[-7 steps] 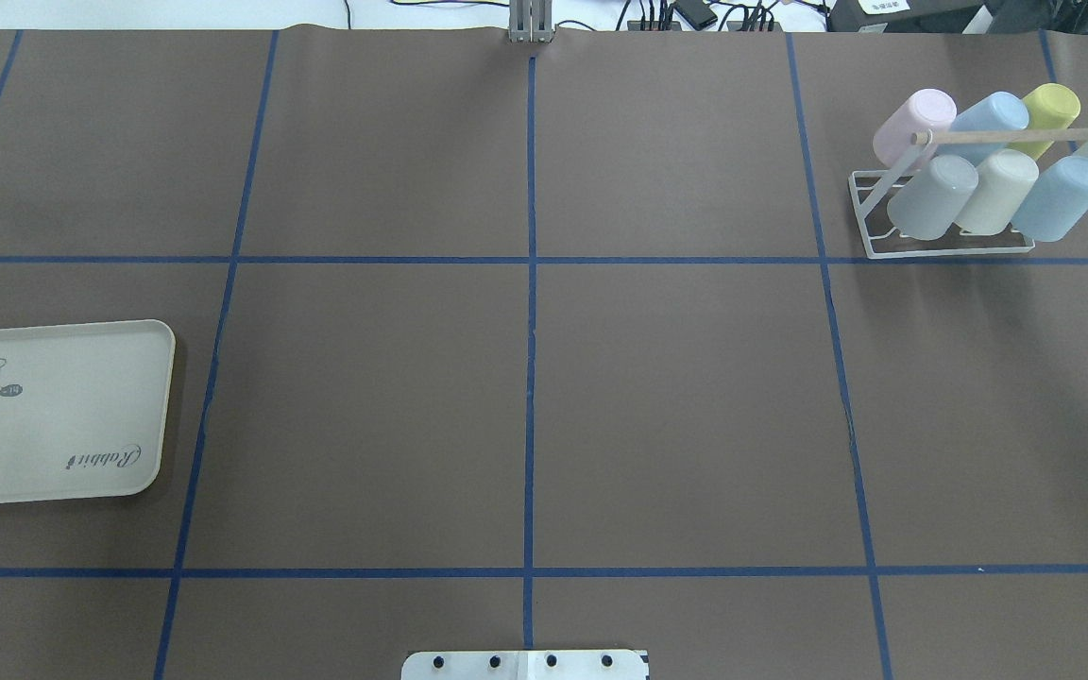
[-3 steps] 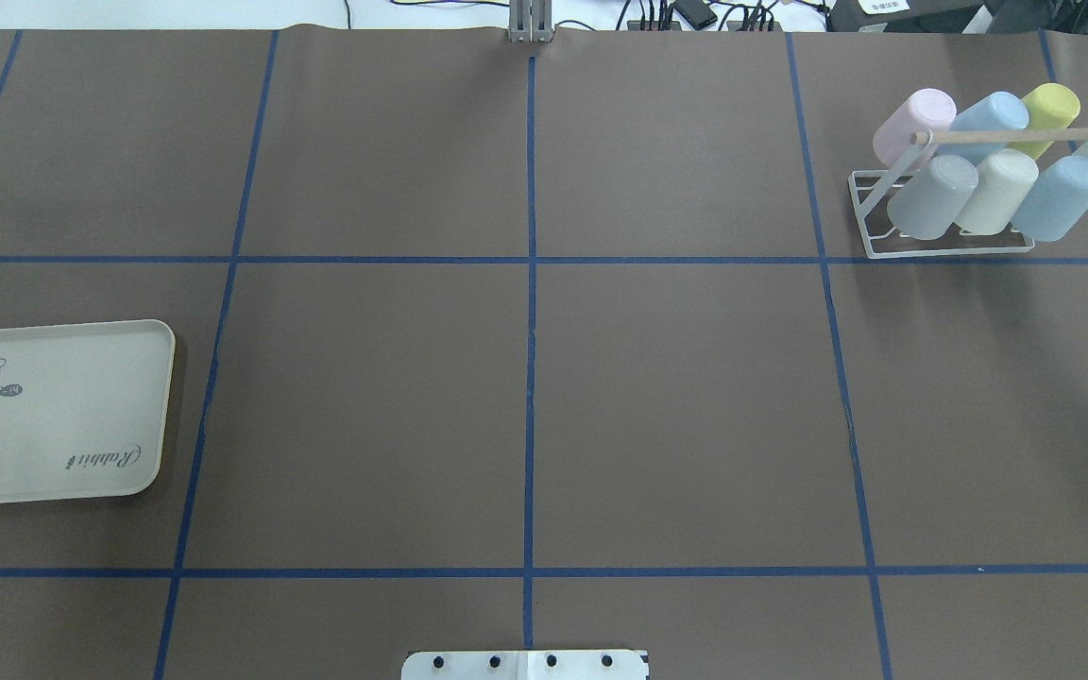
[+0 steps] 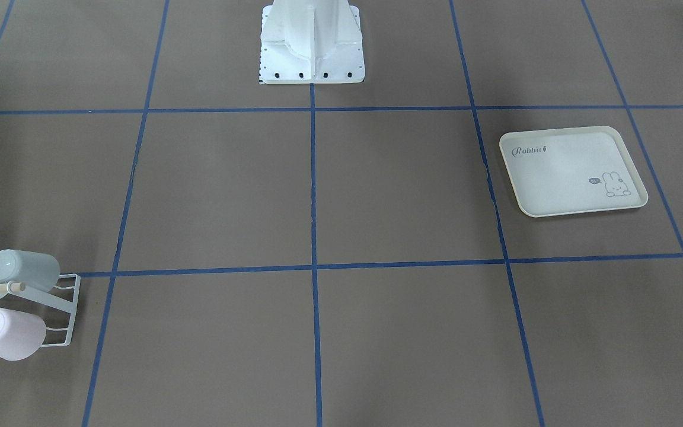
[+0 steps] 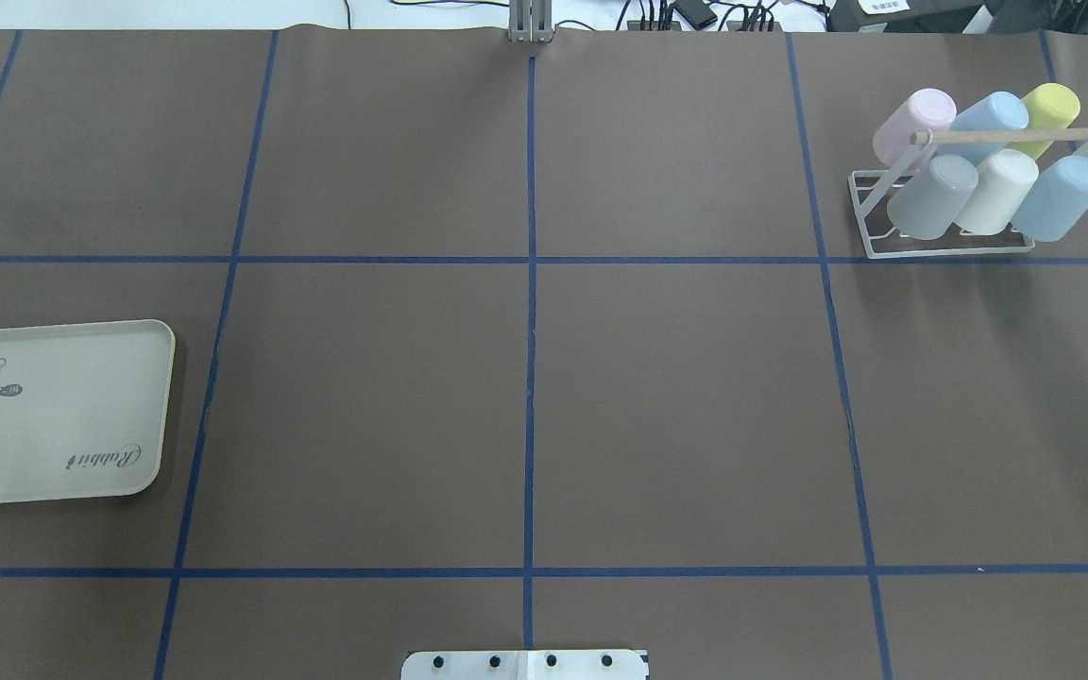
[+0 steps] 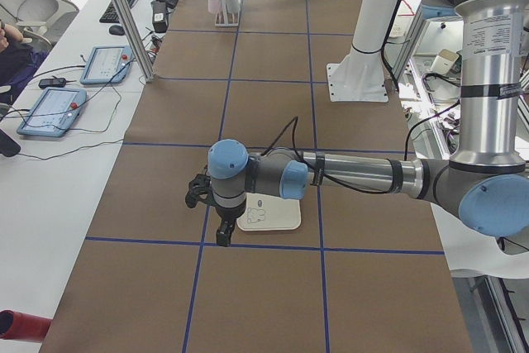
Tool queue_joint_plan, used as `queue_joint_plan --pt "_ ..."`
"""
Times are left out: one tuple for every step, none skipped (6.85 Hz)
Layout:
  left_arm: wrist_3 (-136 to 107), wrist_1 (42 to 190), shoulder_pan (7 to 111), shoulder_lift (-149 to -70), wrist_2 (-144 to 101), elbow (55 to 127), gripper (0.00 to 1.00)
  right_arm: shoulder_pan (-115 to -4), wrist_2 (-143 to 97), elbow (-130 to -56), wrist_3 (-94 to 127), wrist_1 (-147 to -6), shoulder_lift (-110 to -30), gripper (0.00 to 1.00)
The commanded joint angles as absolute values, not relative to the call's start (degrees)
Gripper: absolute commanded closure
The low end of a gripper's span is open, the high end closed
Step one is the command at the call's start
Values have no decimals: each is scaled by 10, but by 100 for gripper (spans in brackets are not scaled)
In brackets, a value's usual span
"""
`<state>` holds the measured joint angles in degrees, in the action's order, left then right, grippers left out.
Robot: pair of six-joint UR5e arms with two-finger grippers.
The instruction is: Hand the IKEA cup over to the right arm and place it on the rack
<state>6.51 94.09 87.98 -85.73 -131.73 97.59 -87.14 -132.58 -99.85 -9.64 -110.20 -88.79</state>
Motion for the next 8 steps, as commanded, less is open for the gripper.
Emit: queue_joint_plan --pt "65 942 880 -855 -1316 976 0 -886 -1335 -994 -97 -1077 -901 0" --pt "65 940 880 -855 -1313 976 0 -895 -1334 -991 -78 -1049 -903 0" --pt "65 940 880 -855 -1312 976 0 -897 -1334 -979 -51 -1015 -904 0" --pt "65 942 880 -855 -1312 976 0 -898 -1334 -952 -47 -971 -910 0" --pt "65 941 880 -855 -1312 976 0 -898 -1332 -941 -40 -936 -916 0" --pt "65 940 880 -856 -1312 976 0 -898 -1333 -943 -5 -933 -914 0" --pt "65 940 880 -856 -1312 976 0 -899 -1334 -946 -2 -933 -908 0" --pt "64 940 880 -856 -1313 975 0 -898 -1334 -942 -2 -934 -909 0"
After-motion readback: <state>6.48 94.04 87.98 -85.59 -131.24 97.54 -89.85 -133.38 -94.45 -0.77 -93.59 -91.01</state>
